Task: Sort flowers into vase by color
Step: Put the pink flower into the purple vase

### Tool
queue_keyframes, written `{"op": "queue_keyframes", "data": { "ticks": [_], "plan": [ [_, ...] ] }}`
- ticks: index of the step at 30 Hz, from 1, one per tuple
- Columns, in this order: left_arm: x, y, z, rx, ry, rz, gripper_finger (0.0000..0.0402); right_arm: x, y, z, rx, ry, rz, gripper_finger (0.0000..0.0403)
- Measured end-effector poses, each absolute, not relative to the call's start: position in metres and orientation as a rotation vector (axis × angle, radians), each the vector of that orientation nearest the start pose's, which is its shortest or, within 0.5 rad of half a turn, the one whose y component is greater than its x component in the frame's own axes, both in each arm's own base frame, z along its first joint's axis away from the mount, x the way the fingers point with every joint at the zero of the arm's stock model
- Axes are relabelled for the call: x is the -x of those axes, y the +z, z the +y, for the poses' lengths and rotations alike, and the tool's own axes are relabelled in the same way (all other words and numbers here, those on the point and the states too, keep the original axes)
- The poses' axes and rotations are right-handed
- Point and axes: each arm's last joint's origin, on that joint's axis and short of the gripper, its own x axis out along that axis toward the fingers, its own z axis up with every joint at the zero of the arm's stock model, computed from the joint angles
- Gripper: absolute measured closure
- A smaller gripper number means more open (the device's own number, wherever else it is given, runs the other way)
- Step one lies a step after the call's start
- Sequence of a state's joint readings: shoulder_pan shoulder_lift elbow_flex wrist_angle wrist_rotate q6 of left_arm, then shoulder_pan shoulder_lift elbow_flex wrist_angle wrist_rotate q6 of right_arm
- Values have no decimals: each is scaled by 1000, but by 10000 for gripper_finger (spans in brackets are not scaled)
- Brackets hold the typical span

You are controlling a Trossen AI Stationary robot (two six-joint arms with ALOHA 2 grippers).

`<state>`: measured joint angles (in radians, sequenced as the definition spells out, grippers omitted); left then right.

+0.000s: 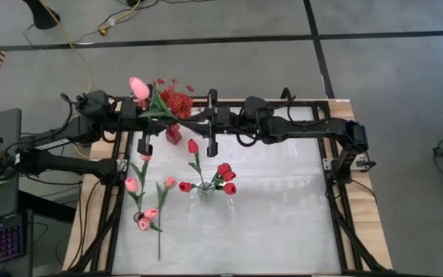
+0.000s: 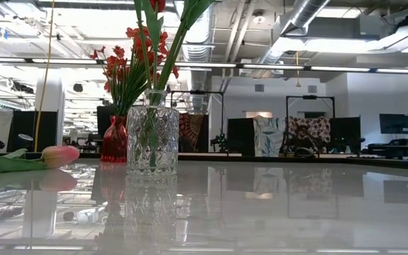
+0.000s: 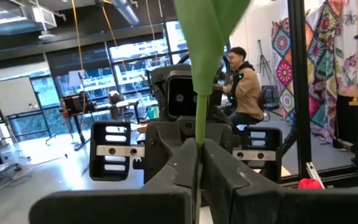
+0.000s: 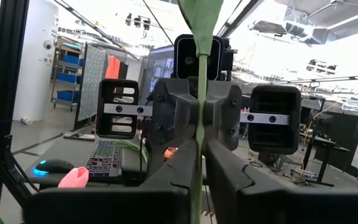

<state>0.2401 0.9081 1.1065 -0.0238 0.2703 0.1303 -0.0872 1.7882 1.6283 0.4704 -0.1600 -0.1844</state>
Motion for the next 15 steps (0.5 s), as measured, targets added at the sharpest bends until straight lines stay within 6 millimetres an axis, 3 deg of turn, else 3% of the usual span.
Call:
{"op": "queue_keyframes", "data": {
  "ticks": [8,15],
  "plan": [
    [-172,437,34,-177,-21,-181,400,-420,408,-32,217,47,-281,278],
    [-138,450,27,-169,27,-162,400,-403,418,-34,207,47,-185,191]
  ]
}}
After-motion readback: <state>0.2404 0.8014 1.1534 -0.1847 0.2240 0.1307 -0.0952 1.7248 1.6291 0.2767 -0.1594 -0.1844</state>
